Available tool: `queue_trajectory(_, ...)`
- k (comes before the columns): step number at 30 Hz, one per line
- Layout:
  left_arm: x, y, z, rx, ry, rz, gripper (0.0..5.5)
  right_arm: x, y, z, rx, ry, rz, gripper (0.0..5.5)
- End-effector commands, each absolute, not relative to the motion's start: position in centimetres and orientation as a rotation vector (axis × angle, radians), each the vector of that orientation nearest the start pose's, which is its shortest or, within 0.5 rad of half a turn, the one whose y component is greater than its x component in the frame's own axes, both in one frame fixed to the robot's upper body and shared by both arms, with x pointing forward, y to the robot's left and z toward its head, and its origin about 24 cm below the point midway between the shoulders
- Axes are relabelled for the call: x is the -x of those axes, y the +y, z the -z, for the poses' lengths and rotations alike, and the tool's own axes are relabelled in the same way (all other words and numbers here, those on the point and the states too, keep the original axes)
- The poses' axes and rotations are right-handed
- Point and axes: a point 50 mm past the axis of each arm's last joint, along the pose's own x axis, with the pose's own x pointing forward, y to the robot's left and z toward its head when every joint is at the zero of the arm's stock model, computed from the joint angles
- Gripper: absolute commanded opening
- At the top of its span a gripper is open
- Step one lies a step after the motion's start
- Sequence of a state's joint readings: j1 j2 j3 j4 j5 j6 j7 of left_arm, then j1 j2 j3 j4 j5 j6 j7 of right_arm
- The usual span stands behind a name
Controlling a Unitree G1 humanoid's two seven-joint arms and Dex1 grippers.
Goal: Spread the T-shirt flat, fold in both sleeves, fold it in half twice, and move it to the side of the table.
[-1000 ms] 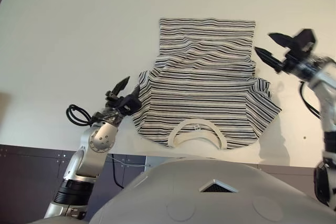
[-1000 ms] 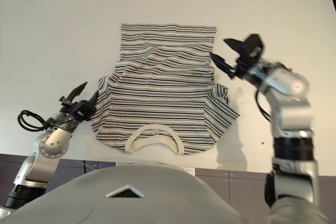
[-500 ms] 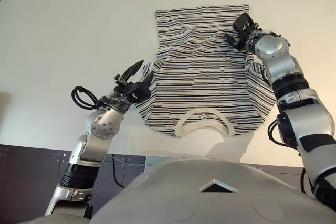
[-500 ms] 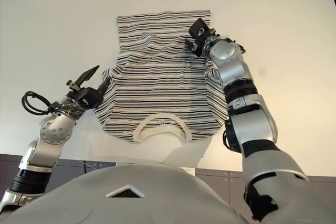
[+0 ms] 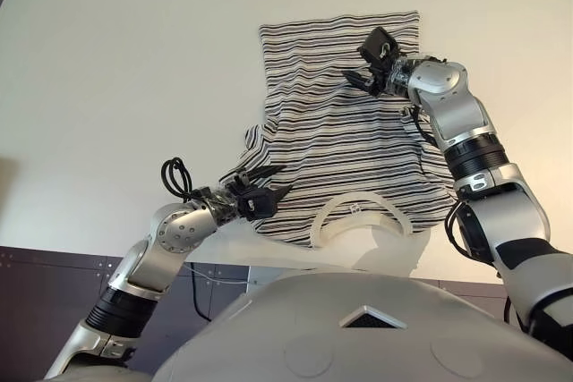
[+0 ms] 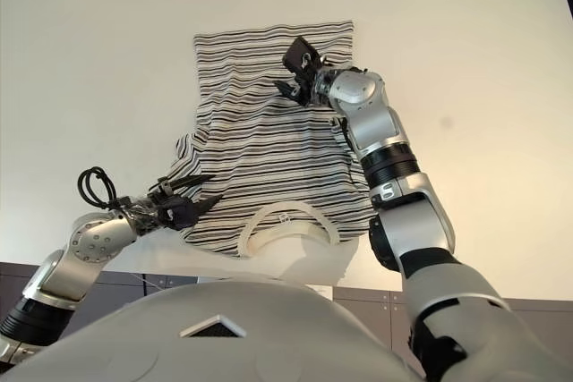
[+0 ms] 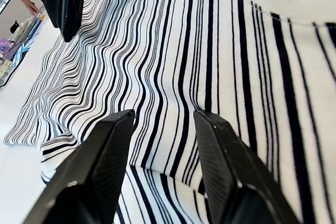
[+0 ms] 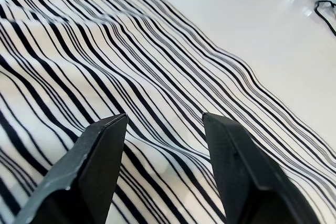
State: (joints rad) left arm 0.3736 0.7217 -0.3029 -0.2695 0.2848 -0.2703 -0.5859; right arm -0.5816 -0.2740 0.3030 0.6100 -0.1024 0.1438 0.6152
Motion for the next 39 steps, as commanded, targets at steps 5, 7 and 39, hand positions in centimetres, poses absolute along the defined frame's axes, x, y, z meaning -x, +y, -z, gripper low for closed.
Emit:
queue_trajectory(5,-14.5,20.7,-1.6,-0.954,0.323,1.088,2.09,-31.0,-24.4,-5.1,0.803,0.432,-0.576,2.60)
queue_trajectory(7,-14.2,20.7,-1.9,-0.938,0.319,1.074,2.09,-29.2,-23.9,-7.8,0.697,0.270,-0.637,2.60)
queue_trajectory(39,-16.0,21.0,-8.5,-0.898,-0.047,0.689,2.09,-22.8,-20.9,-9.4,0.347,0.181,-0.598,2.60)
